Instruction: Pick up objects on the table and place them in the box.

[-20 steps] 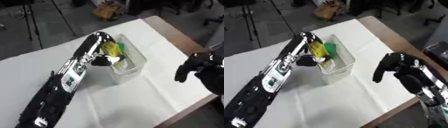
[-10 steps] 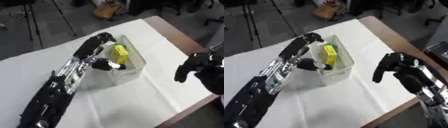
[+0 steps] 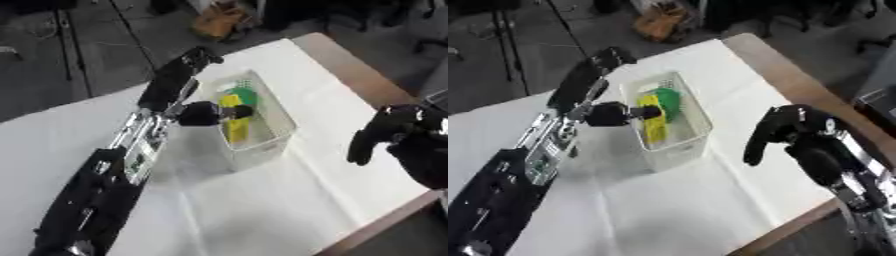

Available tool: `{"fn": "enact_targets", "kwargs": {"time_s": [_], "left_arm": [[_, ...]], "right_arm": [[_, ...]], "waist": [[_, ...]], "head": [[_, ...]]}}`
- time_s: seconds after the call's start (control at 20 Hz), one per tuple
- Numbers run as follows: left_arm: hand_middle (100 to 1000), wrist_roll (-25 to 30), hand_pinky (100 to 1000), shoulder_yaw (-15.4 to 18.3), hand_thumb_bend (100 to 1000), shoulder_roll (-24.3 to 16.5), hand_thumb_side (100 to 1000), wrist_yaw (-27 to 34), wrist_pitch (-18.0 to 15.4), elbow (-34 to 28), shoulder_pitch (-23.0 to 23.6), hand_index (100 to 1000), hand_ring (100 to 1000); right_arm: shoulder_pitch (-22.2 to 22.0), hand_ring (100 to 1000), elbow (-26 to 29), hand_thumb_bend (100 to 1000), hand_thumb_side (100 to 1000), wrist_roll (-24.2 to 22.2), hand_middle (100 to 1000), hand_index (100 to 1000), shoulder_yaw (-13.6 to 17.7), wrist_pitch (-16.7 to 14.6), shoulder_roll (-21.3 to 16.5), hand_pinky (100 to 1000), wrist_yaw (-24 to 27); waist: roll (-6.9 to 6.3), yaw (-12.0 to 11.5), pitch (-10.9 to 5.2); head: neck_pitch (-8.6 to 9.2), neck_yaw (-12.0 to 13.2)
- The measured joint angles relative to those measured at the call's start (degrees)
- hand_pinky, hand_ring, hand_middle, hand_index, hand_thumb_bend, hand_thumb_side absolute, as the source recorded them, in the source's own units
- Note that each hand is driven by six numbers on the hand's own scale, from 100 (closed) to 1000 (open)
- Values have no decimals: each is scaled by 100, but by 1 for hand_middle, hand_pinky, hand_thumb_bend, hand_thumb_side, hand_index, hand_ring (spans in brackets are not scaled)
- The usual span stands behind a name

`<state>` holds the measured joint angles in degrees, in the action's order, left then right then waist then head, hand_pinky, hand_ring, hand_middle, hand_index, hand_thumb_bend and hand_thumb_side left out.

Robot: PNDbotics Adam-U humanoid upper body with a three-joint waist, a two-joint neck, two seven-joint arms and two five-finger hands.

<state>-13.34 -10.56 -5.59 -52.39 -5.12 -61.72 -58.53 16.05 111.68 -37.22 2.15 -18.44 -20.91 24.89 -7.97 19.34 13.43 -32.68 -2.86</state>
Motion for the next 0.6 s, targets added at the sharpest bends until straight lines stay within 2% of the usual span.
{"fn": "enact_targets", "kwargs": {"time_s": [0.35, 0.6], "left_arm": [[799, -148, 639, 189, 1000, -726, 821, 931, 319, -618, 351, 821, 745], [796, -72, 631, 406, 1000, -1255, 807, 1501, 545, -961, 654, 823, 741]], "right_arm": [[-58, 513, -45, 309, 636, 47, 583, 782, 71, -3, 0, 522, -11], [-127, 512, -89, 309, 636, 95, 583, 783, 134, -5, -1, 522, -60]], "waist": [[2, -395, -1], [49, -829, -1]], "head": [[-68, -156], [-197, -295]]}}
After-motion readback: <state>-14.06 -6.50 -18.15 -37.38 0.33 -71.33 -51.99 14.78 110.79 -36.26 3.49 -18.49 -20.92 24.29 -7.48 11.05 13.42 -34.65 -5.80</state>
